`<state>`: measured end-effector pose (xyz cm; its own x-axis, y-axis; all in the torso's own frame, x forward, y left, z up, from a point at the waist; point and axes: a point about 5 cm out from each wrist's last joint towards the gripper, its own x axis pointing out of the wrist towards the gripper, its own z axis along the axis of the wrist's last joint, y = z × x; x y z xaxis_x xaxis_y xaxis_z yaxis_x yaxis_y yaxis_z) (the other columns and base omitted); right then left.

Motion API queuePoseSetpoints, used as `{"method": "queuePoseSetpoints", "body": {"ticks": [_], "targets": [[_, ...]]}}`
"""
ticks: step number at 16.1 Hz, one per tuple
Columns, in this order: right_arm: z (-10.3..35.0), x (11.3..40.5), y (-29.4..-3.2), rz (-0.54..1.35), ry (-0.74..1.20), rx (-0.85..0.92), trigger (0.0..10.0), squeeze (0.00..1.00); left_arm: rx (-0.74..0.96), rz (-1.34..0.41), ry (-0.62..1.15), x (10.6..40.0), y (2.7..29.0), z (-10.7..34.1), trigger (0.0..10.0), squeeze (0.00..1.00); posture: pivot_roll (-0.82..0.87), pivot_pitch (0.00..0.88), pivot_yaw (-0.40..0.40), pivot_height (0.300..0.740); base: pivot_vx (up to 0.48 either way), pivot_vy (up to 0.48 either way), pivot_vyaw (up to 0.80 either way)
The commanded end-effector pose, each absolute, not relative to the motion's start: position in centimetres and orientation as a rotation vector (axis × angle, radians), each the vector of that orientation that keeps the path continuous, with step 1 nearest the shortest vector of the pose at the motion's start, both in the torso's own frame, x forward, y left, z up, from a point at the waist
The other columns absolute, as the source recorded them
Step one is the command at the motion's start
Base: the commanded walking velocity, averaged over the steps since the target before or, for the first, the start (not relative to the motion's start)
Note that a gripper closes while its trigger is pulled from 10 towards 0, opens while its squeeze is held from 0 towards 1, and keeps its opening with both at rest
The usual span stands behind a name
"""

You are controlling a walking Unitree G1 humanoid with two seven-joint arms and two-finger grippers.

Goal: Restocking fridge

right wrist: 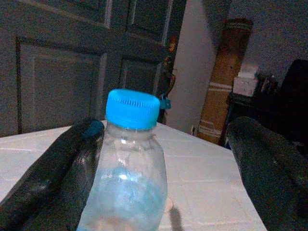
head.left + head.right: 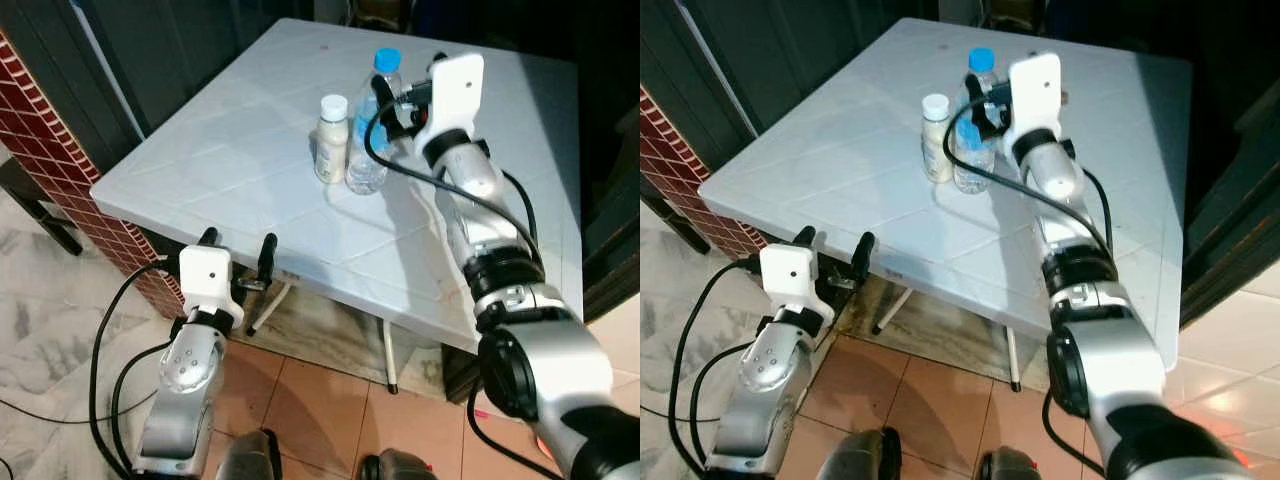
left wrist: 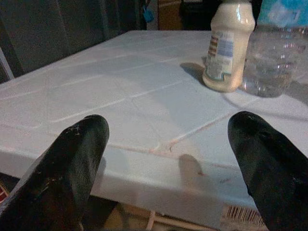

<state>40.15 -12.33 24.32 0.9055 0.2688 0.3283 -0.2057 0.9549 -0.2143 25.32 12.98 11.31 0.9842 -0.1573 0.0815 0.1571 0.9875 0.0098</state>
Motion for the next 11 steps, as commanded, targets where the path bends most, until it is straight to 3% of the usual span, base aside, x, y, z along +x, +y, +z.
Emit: {"method": "queuePoseSetpoints", "body": {"ticks": [1,8,9,10,11], "targets": [[24.8,40.4,-11.8,0.269,-0.368,-0.189,10.0,0.0,0.022,-0.162,-0.078,25.2,13.3,11.5,10.0,0.0,0.11,0.146,0.05,0.74,0.0,0.0,0.0],[26.3,41.0,-10.4,0.33,-0.371,-0.2,10.0,0.0,0.033,-0.167,-0.064,24.9,13.4,11.5,10.0,0.0,0.11,0.158,0.052,0.74,0.0,0.0,0.0],[26.3,41.1,-10.1,0.351,-0.364,-0.194,6.9,0.0,0.032,-0.17,-0.062,25.0,13.3,11.5,10.0,0.0,0.11,0.156,0.05,0.74,0.0,0.0,0.0],[26.3,41.1,-10.1,0.354,-0.363,-0.194,6.9,0.0,0.032,-0.17,-0.062,25.0,13.3,11.5,10.0,0.0,0.11,0.156,0.05,0.74,0.0,0.0,0.0],[26.2,41.1,-9.9,0.365,-0.358,-0.196,9.6,0.0,0.031,-0.17,-0.062,25.0,13.3,11.5,10.0,0.0,0.11,0.153,0.048,0.74,0.0,0.0,0.0]]}}
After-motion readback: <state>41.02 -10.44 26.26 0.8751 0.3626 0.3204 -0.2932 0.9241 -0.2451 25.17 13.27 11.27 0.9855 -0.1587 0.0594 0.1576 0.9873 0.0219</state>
